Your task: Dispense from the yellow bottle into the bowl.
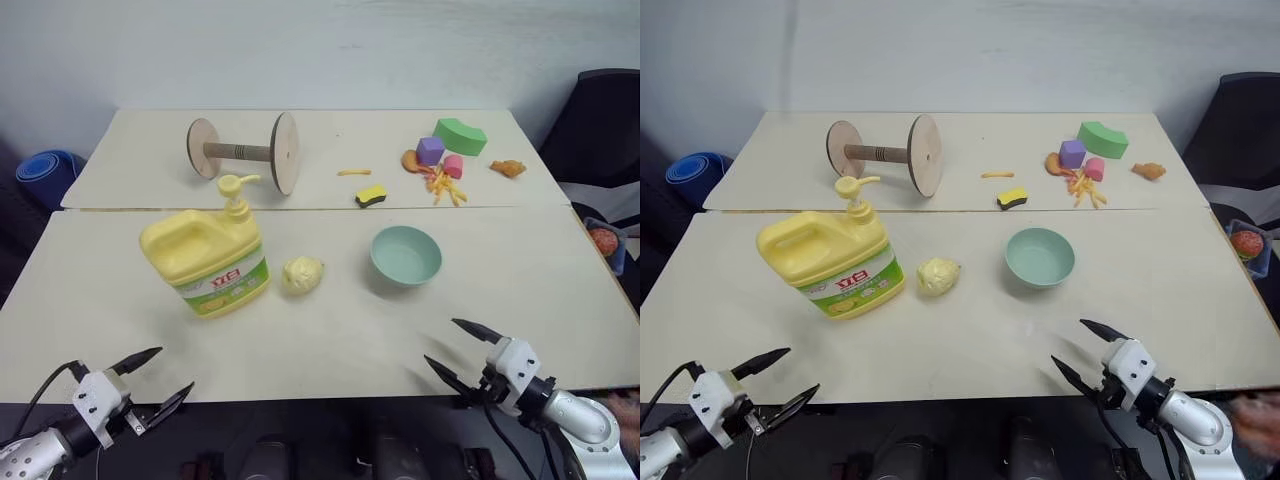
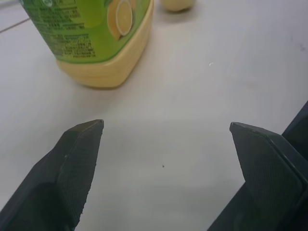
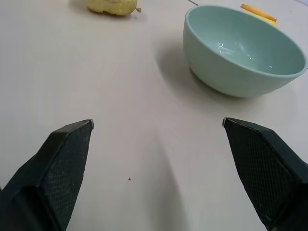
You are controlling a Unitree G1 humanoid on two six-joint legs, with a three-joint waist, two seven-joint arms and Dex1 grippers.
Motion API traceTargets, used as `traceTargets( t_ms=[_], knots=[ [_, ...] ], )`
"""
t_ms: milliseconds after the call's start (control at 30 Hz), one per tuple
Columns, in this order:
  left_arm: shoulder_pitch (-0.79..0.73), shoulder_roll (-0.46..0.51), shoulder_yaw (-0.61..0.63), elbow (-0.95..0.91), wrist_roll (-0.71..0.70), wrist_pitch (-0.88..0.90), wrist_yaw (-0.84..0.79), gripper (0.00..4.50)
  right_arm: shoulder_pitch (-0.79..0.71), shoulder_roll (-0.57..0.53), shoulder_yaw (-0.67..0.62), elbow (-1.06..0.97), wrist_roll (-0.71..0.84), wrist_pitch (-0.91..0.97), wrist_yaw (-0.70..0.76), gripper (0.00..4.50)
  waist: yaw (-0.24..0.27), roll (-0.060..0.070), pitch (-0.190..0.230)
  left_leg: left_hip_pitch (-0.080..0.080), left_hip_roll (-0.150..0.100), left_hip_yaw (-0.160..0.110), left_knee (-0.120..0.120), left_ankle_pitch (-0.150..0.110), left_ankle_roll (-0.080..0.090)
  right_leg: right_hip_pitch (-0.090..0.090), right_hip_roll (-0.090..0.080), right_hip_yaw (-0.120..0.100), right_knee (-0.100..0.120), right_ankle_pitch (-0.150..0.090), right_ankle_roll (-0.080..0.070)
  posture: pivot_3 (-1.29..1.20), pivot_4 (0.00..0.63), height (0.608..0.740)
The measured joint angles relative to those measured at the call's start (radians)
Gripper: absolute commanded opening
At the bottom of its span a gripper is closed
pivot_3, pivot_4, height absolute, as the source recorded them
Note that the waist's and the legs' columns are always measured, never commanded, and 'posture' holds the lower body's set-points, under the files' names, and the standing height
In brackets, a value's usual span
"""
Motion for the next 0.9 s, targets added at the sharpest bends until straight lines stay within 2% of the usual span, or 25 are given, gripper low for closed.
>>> traceTargets(
  t_ms=[167,333,467,667,900],
  knots=[
    [0.007,0.0,-0.026,-0.038,-0.05,0.087,-0.038,4.46,-0.168,-0.008,0.093,-0.117,0.05,0.17,0.051,4.5,-0.004,0.0,0.0,0.001,0.001,0.0,0.0,0.0,-0.001,-0.001,0.0,-0.001,0.002,0.0,-0.001,0.0,0.15,0.74],
    [0.003,0.04,-0.037,-0.104,-0.149,0.189,-0.143,4.46,-0.484,0.007,0.252,-0.122,0.003,0.394,0.071,4.5,-0.016,0.001,0.0,0.0,0.001,-0.001,0.002,0.004,-0.008,-0.001,0.0,-0.001,0.003,-0.001,-0.001,0.0,0.15,0.74],
    [-0.023,0.031,-0.034,-0.112,-0.154,0.205,-0.138,4.46,-0.715,0.091,0.384,0.039,-0.103,0.469,0.072,4.5,-0.02,0.0,0.0,-0.001,0.001,-0.003,0.002,0.005,-0.009,-0.002,0.001,-0.003,0.006,-0.001,-0.001,0.0,0.15,0.74],
    [-0.026,0.017,-0.038,-0.172,-0.145,0.232,-0.1,4.46,-0.88,0.208,0.502,0.298,-0.209,0.475,0.102,4.5,-0.028,0.0,0.0,-0.002,-0.001,0.0,0.002,0.005,-0.009,-0.001,-0.001,-0.009,0.005,0.0,-0.001,0.0,0.15,0.74],
    [-0.025,-0.01,-0.06,-0.252,-0.13,0.274,-0.05,4.46,-1.12,0.354,0.577,0.711,-0.356,0.237,0.092,4.5,-0.052,0.001,0.0,-0.002,0.001,-0.001,0.002,0.006,-0.011,-0.001,-0.001,-0.012,0.007,-0.001,-0.001,0.0,0.15,0.74]
  ],
)
